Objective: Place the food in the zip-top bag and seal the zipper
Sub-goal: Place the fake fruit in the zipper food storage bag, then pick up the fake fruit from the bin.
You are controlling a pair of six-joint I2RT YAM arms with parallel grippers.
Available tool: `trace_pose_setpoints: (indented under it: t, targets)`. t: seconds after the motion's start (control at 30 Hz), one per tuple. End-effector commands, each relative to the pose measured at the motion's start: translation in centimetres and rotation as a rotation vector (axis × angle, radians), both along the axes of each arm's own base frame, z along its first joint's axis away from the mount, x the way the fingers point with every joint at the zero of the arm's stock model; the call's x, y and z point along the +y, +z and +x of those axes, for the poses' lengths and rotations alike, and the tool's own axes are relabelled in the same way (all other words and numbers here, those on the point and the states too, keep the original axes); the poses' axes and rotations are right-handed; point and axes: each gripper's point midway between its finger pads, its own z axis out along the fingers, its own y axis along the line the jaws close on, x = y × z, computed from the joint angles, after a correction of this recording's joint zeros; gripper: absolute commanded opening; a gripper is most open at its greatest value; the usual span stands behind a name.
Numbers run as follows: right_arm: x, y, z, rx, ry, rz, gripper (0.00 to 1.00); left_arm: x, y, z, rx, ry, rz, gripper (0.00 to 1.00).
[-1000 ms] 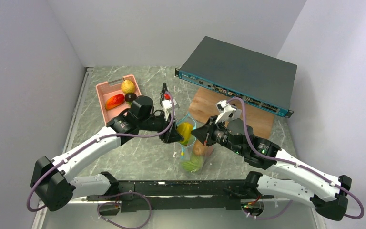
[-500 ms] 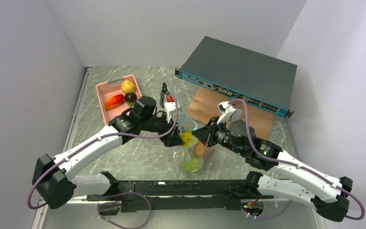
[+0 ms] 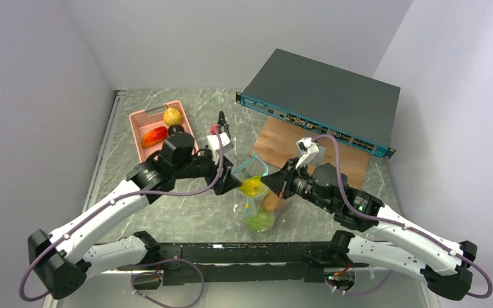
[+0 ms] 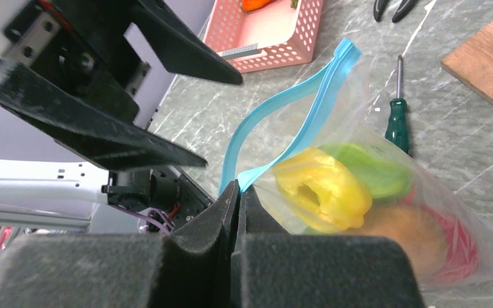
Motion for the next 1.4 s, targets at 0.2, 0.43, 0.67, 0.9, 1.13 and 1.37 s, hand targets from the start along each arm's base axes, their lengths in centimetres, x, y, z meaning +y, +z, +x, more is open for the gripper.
trace_pose_setpoints:
  t: [0.2, 0.43, 0.67, 0.9, 1.13, 1.37]
  targets:
    - [0.6, 3.2, 0.0, -0.055, 0.012, 0.105, 0.0, 10.8, 2.3, 9.7, -0.148, 0.709, -0.01, 0.83]
    - [2.2, 4.7, 0.1, -0.069, 0.056, 0.13, 0.0, 19.4, -0.4, 15.2, 0.067, 1.015, -0.043, 0.82]
    - [2.8, 4.6, 0.3, -0.065, 0.064, 0.135, 0.0, 23.9, -7.8, 18.1, 0.445, 1.099, 0.061, 0.81]
    - [2.0, 3.9, 0.1, -0.053, 0.045, 0.135, 0.0, 24.5, -9.4, 19.8, 0.506, 1.088, 0.032, 0.88]
    - [1.0, 4.3, 0.0, -0.06, 0.022, 0.133, 0.0, 24.2, -7.8, 23.1, 0.556, 1.064, -0.04, 0.88]
    - [0.1, 4.4, 0.0, -0.06, -0.002, 0.112, 0.0, 26.0, -9.1, 25.9, 0.504, 1.116, 0.029, 0.88]
